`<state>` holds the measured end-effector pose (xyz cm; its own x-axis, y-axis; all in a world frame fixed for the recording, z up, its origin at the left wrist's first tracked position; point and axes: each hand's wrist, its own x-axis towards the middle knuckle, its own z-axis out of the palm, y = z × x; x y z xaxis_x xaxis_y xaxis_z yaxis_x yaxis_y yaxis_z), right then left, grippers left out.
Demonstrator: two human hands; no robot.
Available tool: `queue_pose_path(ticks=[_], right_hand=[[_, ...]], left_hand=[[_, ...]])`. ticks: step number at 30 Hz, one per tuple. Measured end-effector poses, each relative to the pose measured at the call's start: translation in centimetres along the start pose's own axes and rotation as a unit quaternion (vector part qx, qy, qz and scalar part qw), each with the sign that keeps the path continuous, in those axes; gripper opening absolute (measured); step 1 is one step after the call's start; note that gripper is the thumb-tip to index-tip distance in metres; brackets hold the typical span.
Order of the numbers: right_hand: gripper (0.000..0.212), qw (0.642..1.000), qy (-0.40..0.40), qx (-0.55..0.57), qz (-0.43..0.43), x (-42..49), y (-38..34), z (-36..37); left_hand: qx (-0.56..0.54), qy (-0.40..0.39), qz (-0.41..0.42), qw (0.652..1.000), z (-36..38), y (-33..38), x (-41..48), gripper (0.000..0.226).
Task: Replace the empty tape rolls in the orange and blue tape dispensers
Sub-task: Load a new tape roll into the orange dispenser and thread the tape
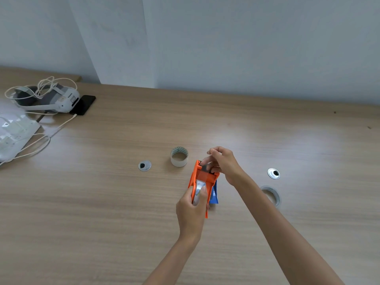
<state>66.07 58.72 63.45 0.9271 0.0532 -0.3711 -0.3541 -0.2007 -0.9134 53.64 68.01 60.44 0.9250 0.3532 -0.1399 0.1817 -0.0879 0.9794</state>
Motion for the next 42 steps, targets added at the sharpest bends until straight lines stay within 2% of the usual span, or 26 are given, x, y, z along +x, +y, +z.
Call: queue_pose_path(ticks=[2,6,11,15,20,24,29,35,42], right_hand=[[0.019,1.000,0.003,-0.017,-0.026,0.3,-0.1,-0.1],[0.022,0.996,0.044,-0.040,-0.073,1.2,-0.4,-0.1],[0.018,0.996,0.065,-0.041,-0.051,1.7,-0.3,-0.3],[0.016,0.977,0.124,-0.131,-0.116,1.5,0.9,-0.3],[0.014,0.953,0.197,-0.151,-0.175,1.5,2.0,0.0],[0.014,0.954,0.195,-0.144,-0.175,1.7,1.6,-0.7],[0.014,0.956,0.189,-0.150,-0.165,1.5,1.8,-1.0],[0.013,0.959,0.165,-0.151,-0.175,1.1,1.6,-1.4],[0.010,0.954,0.179,-0.156,-0.185,0.6,2.4,-1.8]], left_hand=[[-0.010,-0.022,-0.007,1.000,0.0,-0.2,-0.2,0.034],[-0.039,-0.078,-0.026,0.996,-0.2,-0.2,-0.4,0.017],[-0.058,-0.099,-0.026,0.993,-0.6,-0.1,-0.7,0.012],[-0.085,-0.092,-0.020,0.992,-0.9,0.3,-0.7,0.034],[-0.093,-0.108,-0.005,0.990,-1.2,0.5,-1.0,0.030],[-0.092,-0.130,-0.007,0.987,-1.3,0.2,-1.3,0.035],[-0.086,-0.139,-0.009,0.987,-1.3,-0.3,-1.4,0.059],[-0.085,-0.133,-0.013,0.987,-1.5,-0.7,-1.5,0.065],[-0.088,-0.136,-0.024,0.986,-1.4,-0.6,-1.7,0.076]])
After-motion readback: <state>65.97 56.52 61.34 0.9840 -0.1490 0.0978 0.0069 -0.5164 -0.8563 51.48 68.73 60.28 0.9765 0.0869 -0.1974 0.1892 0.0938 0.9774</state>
